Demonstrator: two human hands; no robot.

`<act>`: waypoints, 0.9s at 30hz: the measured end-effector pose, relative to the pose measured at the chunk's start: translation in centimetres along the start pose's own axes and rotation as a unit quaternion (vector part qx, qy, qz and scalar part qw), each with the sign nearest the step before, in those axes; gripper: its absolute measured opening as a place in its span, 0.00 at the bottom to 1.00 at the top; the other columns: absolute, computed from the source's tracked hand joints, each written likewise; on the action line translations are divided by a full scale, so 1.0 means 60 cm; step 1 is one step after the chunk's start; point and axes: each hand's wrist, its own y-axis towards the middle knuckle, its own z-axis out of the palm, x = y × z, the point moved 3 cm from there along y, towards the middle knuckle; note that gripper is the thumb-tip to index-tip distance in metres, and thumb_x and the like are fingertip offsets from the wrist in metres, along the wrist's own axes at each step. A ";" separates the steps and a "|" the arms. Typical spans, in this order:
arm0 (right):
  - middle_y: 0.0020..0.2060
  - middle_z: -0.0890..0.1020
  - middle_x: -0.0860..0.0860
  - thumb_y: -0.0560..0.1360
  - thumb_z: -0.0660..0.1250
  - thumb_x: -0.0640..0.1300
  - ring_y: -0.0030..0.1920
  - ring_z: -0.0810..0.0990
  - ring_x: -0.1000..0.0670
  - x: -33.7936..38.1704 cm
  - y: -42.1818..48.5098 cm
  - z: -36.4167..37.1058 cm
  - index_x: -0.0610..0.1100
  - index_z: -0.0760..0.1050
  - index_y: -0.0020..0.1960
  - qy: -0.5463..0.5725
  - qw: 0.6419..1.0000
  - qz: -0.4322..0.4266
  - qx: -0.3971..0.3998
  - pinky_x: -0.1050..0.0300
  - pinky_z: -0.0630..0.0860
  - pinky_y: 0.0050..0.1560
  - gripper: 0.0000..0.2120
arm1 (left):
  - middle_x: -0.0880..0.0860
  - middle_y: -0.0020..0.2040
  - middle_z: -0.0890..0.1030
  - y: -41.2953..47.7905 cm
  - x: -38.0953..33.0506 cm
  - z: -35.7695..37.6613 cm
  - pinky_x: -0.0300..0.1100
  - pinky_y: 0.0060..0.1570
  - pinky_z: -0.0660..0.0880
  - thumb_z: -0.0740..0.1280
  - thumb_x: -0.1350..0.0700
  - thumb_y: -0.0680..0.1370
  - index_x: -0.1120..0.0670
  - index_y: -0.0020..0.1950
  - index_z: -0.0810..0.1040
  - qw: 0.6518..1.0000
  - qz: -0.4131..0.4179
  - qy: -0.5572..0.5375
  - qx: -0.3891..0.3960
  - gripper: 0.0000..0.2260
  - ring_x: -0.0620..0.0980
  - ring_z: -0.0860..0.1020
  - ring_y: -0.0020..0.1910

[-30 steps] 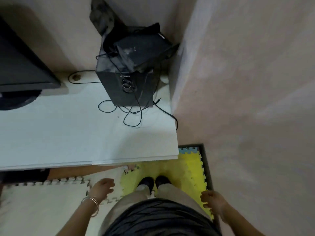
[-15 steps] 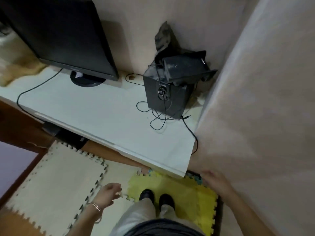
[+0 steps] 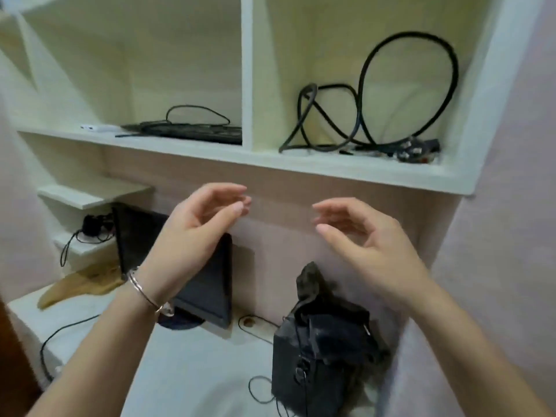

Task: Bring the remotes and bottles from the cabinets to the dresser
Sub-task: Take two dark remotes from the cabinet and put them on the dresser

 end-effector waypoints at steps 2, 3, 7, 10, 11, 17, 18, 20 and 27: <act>0.43 0.82 0.58 0.74 0.68 0.39 0.47 0.80 0.62 0.051 0.052 -0.019 0.53 0.77 0.51 -0.028 0.997 -0.063 -0.017 0.72 0.73 0.52 0.11 | 0.47 0.47 0.83 0.052 -0.061 -0.015 0.29 0.50 0.76 0.63 0.62 0.76 0.48 0.49 0.77 0.998 0.065 -0.013 -0.022 0.09 0.39 0.81 0.47; 0.43 0.83 0.57 0.74 0.68 0.39 0.46 0.79 0.62 0.074 0.075 -0.029 0.51 0.78 0.51 -0.038 0.995 -0.085 -0.027 0.72 0.73 0.51 0.10 | 0.46 0.47 0.82 0.074 -0.086 -0.023 0.29 0.50 0.76 0.63 0.62 0.76 0.48 0.48 0.77 0.995 0.088 -0.020 -0.032 0.09 0.39 0.81 0.47; 0.43 0.82 0.59 0.74 0.67 0.40 0.47 0.79 0.62 0.160 0.156 -0.067 0.51 0.77 0.52 -0.091 0.979 -0.170 -0.073 0.73 0.73 0.51 0.09 | 0.45 0.47 0.81 0.148 -0.162 -0.046 0.28 0.50 0.75 0.64 0.63 0.76 0.46 0.47 0.75 0.981 0.179 -0.004 -0.071 0.10 0.41 0.80 0.49; 0.45 0.80 0.58 0.74 0.66 0.41 0.49 0.79 0.60 0.219 0.214 -0.092 0.47 0.78 0.55 -0.147 0.957 -0.224 -0.111 0.72 0.72 0.54 0.10 | 0.45 0.48 0.79 0.207 -0.208 -0.061 0.26 0.49 0.74 0.63 0.64 0.76 0.47 0.47 0.74 0.967 0.230 0.014 -0.112 0.11 0.42 0.78 0.50; 0.46 0.80 0.58 0.74 0.66 0.41 0.49 0.78 0.60 0.239 0.235 -0.099 0.47 0.78 0.56 -0.167 0.948 -0.239 -0.126 0.74 0.71 0.54 0.11 | 0.46 0.49 0.78 0.228 -0.222 -0.067 0.28 0.51 0.74 0.63 0.64 0.76 0.48 0.49 0.74 0.961 0.242 0.025 -0.128 0.10 0.43 0.78 0.52; 0.50 0.82 0.50 0.74 0.64 0.39 0.49 0.77 0.55 0.342 0.366 -0.146 0.42 0.79 0.55 -0.260 0.886 -0.304 -0.236 0.74 0.68 0.47 0.11 | 0.49 0.58 0.74 0.349 -0.299 -0.084 0.37 0.58 0.67 0.62 0.61 0.76 0.55 0.63 0.70 0.934 0.297 0.113 -0.165 0.15 0.48 0.72 0.61; 0.51 0.82 0.49 0.74 0.63 0.39 0.50 0.77 0.54 0.353 0.387 -0.152 0.41 0.78 0.56 -0.282 0.873 -0.307 -0.252 0.70 0.69 0.49 0.12 | 0.51 0.61 0.74 0.368 -0.308 -0.084 0.35 0.58 0.65 0.61 0.61 0.76 0.56 0.65 0.69 0.931 0.300 0.127 -0.165 0.17 0.48 0.71 0.62; 0.56 0.81 0.47 0.74 0.62 0.40 0.57 0.77 0.50 0.371 0.426 -0.164 0.41 0.77 0.58 -0.317 0.856 -0.299 -0.279 0.61 0.71 0.57 0.14 | 0.53 0.67 0.71 0.404 -0.324 -0.082 0.32 0.56 0.63 0.61 0.59 0.77 0.56 0.67 0.67 0.930 0.300 0.139 -0.160 0.18 0.50 0.70 0.65; 0.66 0.71 0.45 0.74 0.61 0.42 0.68 0.66 0.45 0.413 0.531 -0.188 0.41 0.67 0.68 -0.411 0.817 -0.231 -0.333 0.52 0.65 0.66 0.22 | 0.54 0.64 0.71 0.498 -0.368 -0.065 0.48 0.62 0.70 0.61 0.53 0.77 0.52 0.69 0.62 0.949 0.276 0.017 -0.151 0.21 0.54 0.74 0.59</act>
